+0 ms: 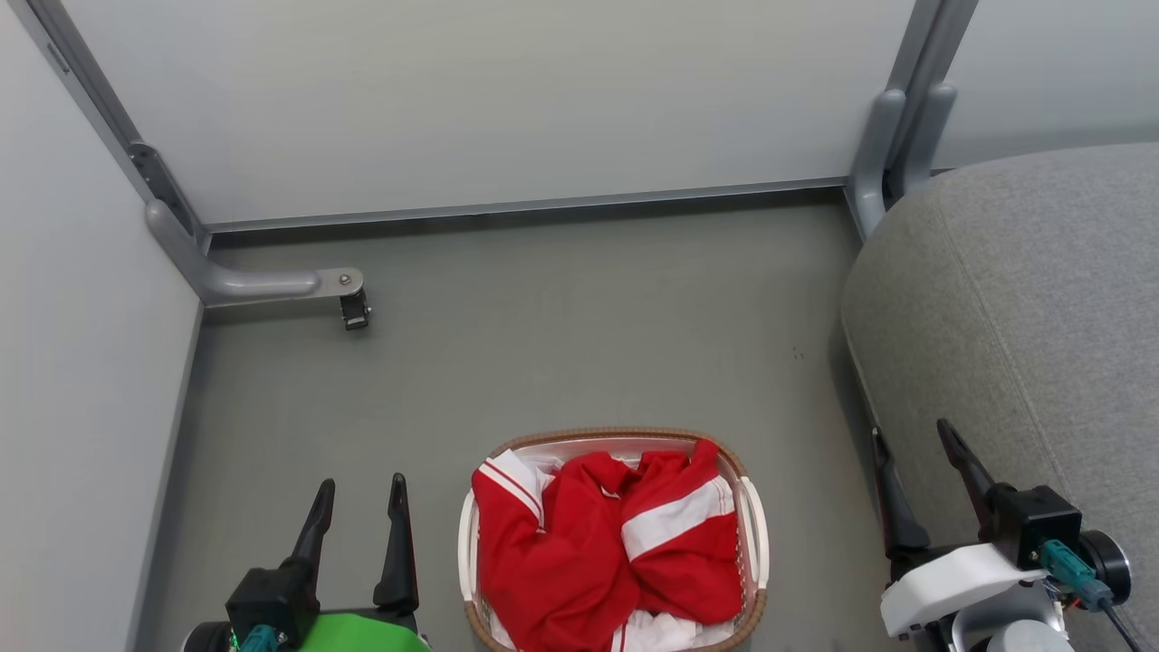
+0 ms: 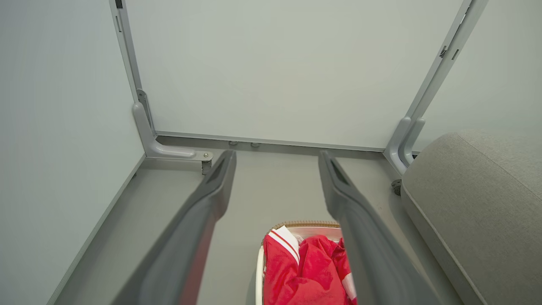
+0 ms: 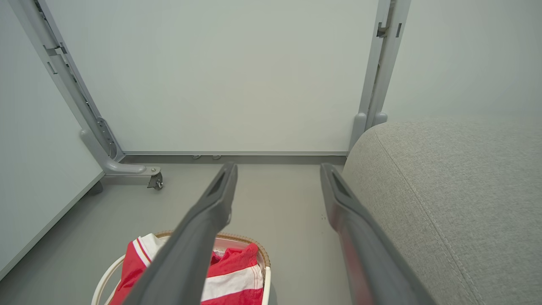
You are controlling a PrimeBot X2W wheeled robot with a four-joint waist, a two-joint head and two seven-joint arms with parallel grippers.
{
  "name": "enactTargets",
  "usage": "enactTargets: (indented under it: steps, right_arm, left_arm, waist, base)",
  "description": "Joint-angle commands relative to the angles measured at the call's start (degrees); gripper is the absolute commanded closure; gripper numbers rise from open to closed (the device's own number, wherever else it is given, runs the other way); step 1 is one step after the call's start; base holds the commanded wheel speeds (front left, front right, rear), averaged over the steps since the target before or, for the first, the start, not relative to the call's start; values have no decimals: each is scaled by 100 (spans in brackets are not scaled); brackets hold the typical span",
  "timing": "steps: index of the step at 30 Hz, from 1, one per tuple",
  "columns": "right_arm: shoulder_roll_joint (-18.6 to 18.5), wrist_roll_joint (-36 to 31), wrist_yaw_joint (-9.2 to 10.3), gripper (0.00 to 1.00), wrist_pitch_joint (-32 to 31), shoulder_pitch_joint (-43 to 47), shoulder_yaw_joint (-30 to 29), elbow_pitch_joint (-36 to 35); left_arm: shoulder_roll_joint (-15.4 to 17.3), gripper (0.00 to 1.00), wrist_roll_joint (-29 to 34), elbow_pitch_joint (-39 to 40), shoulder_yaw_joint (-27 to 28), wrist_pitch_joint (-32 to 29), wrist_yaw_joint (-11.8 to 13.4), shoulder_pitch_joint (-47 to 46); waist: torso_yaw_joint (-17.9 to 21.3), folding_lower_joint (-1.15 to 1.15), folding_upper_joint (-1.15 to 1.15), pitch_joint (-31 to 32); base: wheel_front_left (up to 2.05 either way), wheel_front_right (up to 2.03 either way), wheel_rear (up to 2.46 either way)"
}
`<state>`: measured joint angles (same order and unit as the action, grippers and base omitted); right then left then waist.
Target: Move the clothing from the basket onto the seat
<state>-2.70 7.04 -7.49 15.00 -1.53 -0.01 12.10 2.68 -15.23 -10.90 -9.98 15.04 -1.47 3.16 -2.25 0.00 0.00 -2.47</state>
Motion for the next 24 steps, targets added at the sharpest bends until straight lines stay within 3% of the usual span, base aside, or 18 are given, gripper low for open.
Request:
enactTargets:
  steps: [1,12,19,24]
  right_arm:
    - [-33,20,0,0,28,3,-6,-27]
    - [-33,-38,1,0,27,-279,-60,-236]
    - [-32,-64,1,0,24,-762,-155,-441]
    - [-31,18,1,0,21,-1250,-275,-613]
  left_arm:
    - [38,0,30,43,9,22,16,-20]
    - [37,0,236,112,142,21,-96,-450]
    - [35,0,478,-55,67,16,-257,-1285]
    - [61,0,825,-680,-172,15,-408,-2139]
  waist:
    - [7,0,0,-40]
    - [100,0,0,-680]
    - [254,0,0,-1683]
    - [428,0,0,-2591]
  base:
    - [0,0,0]
    - [0,0,0]
    - [0,0,0]
    - [0,0,0]
